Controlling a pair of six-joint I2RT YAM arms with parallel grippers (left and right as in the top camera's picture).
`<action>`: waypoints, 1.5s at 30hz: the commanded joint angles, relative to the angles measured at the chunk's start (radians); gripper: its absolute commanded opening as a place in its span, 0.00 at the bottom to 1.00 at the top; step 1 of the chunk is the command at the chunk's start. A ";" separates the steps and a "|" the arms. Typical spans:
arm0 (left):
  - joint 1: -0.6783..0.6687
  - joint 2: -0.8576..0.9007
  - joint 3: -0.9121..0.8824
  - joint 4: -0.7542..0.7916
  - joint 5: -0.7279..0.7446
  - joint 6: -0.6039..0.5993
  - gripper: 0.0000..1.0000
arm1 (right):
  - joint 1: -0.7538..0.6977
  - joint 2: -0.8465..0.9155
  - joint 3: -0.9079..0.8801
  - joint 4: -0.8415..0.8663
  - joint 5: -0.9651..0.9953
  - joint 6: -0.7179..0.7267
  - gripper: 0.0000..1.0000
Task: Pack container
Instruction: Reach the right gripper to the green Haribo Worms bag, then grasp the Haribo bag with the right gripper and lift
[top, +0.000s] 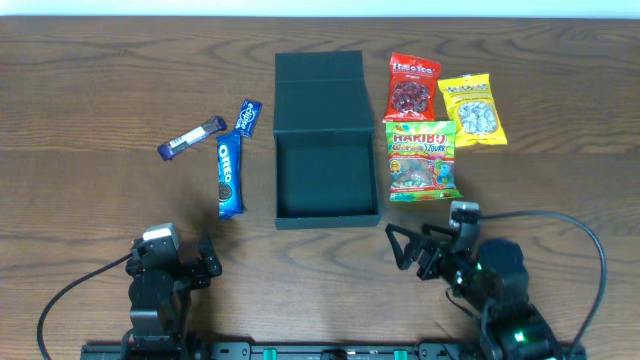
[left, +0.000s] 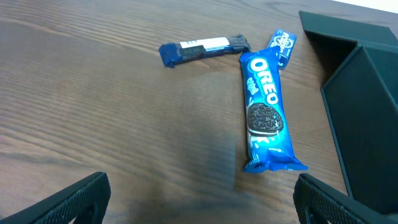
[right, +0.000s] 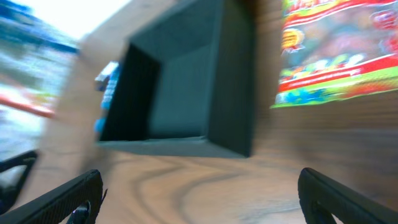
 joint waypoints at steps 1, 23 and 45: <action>-0.003 -0.006 -0.013 0.002 -0.018 0.003 0.95 | -0.013 0.157 0.105 0.010 0.131 -0.125 0.99; -0.003 -0.006 -0.013 0.002 -0.018 0.004 0.95 | -0.058 1.171 0.582 0.178 0.452 -0.319 0.96; -0.003 -0.006 -0.013 0.002 -0.018 0.003 0.95 | -0.058 1.218 0.581 0.034 0.432 -0.317 0.01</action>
